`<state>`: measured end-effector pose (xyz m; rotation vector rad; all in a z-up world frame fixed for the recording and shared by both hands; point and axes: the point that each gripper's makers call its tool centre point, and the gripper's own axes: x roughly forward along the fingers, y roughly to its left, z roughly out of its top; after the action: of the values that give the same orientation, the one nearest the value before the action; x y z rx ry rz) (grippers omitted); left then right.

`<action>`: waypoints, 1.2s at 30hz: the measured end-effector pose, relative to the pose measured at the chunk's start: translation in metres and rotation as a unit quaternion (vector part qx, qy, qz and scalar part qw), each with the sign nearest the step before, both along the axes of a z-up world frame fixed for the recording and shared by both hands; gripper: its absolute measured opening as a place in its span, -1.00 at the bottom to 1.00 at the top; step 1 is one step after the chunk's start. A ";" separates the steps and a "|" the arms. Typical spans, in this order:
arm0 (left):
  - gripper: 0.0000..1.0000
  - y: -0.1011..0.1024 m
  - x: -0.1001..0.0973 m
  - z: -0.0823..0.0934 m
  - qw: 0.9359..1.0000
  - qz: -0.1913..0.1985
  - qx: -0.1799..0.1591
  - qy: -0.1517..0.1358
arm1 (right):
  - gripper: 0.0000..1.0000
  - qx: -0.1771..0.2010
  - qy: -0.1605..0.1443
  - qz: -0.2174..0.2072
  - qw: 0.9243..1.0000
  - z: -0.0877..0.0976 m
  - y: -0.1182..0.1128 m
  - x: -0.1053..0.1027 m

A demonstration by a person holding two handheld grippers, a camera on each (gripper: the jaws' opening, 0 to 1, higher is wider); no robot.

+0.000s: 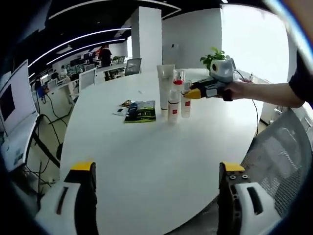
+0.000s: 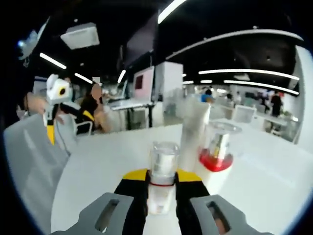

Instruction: Arrange the skincare products in the storage area until every visible bottle or jar stands upright without overlapping.

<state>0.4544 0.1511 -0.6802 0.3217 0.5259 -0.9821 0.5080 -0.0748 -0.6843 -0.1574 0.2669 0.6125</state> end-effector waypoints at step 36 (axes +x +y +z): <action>0.94 0.008 0.003 -0.011 0.999 0.021 -0.009 0.025 | -0.71 0.008 -0.016 0.081 0.997 -0.023 0.003 0.006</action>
<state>0.4573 0.1592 -0.6909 0.2702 0.5667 -0.9545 0.5138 -0.0716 -0.7077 -0.1747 0.2195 0.7726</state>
